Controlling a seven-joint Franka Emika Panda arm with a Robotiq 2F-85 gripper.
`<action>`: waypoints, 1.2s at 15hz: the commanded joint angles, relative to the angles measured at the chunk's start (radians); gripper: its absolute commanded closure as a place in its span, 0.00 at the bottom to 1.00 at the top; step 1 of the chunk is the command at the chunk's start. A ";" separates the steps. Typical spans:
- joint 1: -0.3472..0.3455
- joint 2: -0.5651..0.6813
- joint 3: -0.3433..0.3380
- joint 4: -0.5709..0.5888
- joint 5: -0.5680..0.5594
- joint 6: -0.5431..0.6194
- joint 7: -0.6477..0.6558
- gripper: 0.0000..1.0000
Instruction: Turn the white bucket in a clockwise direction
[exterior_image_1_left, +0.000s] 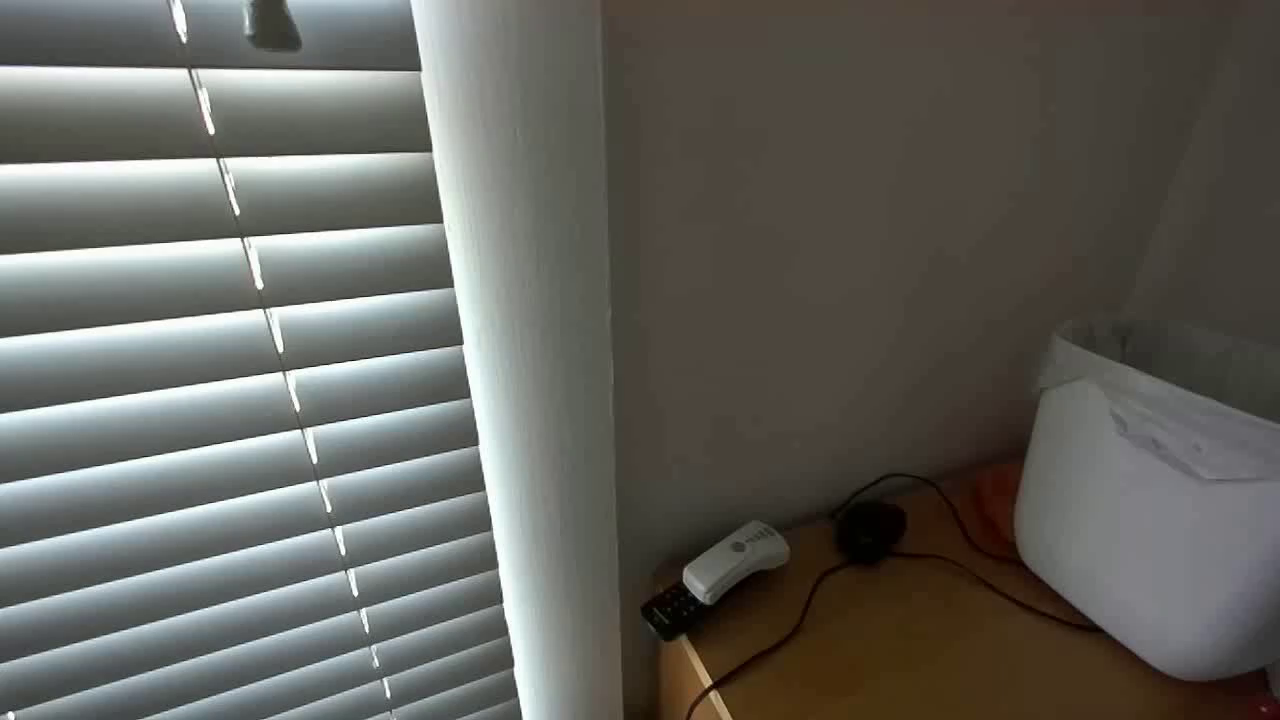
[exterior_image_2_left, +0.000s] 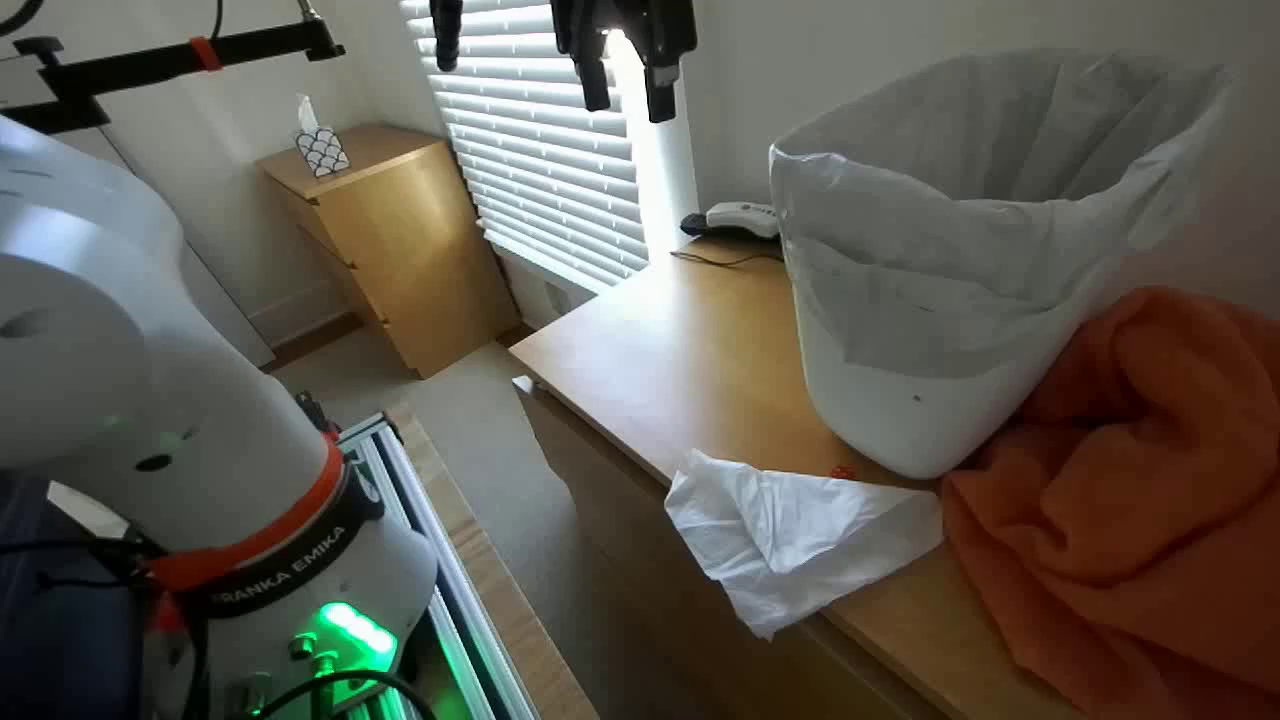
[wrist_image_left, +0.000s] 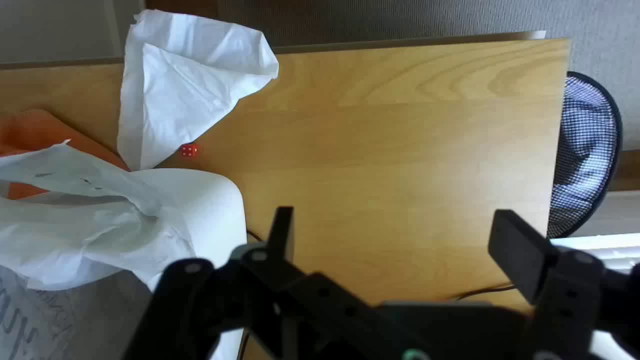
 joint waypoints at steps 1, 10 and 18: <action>0.004 0.000 -0.003 0.002 -0.002 -0.002 0.002 0.00; 0.004 0.000 -0.003 0.002 -0.002 -0.002 0.002 0.00; -0.029 -0.014 -0.035 0.007 -0.022 0.090 -0.007 0.00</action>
